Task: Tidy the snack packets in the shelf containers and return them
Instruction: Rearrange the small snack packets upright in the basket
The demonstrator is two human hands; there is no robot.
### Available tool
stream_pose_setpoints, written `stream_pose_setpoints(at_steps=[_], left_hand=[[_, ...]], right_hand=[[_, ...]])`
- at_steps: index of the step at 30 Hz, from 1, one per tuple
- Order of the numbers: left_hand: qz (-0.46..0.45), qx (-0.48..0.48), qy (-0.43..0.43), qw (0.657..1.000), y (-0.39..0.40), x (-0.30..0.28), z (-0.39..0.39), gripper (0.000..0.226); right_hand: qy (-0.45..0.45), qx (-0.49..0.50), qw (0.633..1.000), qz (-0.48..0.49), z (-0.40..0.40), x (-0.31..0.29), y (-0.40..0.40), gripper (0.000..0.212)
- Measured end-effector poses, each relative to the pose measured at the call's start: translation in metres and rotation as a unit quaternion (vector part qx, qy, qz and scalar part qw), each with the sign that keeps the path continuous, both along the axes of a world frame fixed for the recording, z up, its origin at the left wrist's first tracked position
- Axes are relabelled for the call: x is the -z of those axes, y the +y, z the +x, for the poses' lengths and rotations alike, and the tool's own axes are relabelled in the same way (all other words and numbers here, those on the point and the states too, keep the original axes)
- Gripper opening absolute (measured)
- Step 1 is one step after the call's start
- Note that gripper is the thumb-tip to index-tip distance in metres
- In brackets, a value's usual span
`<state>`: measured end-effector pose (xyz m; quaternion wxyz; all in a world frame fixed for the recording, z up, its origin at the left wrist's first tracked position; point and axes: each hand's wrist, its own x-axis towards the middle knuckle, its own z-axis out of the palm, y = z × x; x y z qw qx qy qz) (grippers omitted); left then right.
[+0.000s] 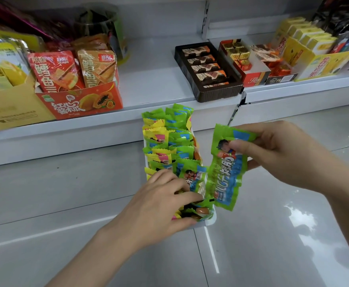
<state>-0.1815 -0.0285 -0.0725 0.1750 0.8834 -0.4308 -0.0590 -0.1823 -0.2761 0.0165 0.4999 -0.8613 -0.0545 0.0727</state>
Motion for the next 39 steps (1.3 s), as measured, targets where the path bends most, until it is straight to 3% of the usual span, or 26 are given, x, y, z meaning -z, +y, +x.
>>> stream_pose_setpoints(at_steps=[4, 6, 11, 15, 18, 23, 34, 39], left_hand=[[-0.005, -0.001, -0.006, 1.000, 0.002, 0.002, -0.001, 0.047], [-0.016, -0.002, -0.006, 1.000, 0.001, 0.002, -0.001, 0.046], [-0.027, -0.001, -0.002, 1.000, 0.002, 0.002, 0.000, 0.047], [-0.035, 0.000, -0.002, 0.999, 0.006, 0.003, -0.001, 0.046], [-0.040, -0.005, -0.010, 0.999, 0.005, 0.006, 0.000, 0.042], [-0.052, -0.001, -0.021, 0.998, 0.005, 0.009, 0.000, 0.043], [-0.070, -0.038, 0.046, 0.996, 0.005, 0.007, -0.002, 0.041], [-0.085, -0.017, 0.016, 0.996, 0.003, 0.010, 0.000, 0.038]], right_hand=[[0.008, -0.022, 0.996, 0.086, 0.002, 0.009, 0.009, 0.025], [0.012, -0.016, 0.996, 0.086, 0.005, 0.027, 0.019, 0.026], [-0.026, 0.036, 0.998, -0.041, 0.004, 0.073, 0.033, 0.027], [-0.081, -0.017, 0.988, -0.132, -0.003, 0.087, 0.037, 0.022], [-0.053, -0.025, 0.968, -0.242, -0.006, 0.094, 0.041, 0.024], [-0.043, 0.061, 0.987, -0.142, -0.005, 0.092, 0.032, 0.010], [0.023, -0.017, 0.991, -0.133, 0.001, 0.089, 0.026, 0.007], [0.083, -0.057, 0.992, -0.080, 0.004, 0.078, 0.005, 0.009]])
